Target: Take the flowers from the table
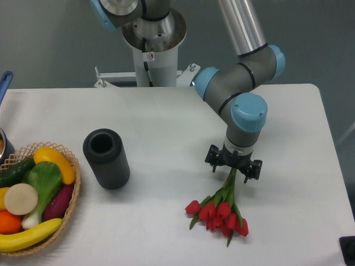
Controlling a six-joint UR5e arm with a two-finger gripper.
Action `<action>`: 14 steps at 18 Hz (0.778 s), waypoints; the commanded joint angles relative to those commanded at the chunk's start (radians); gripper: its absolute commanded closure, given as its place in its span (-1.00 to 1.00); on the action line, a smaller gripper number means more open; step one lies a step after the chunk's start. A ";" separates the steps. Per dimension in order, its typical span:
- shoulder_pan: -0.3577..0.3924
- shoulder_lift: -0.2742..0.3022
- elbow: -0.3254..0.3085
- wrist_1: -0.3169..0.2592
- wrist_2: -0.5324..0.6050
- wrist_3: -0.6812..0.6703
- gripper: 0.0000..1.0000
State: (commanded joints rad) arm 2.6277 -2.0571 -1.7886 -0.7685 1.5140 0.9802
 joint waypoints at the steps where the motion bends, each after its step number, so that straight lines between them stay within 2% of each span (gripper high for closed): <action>1: 0.000 -0.002 0.000 0.000 0.002 -0.002 1.00; 9: 0.005 0.014 0.002 -0.002 0.003 -0.012 1.00; 13: 0.040 0.077 0.041 -0.023 0.005 -0.012 1.00; 14: 0.043 0.083 0.063 -0.047 0.006 -0.014 1.00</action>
State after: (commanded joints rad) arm 2.6706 -1.9743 -1.7259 -0.8158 1.5202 0.9664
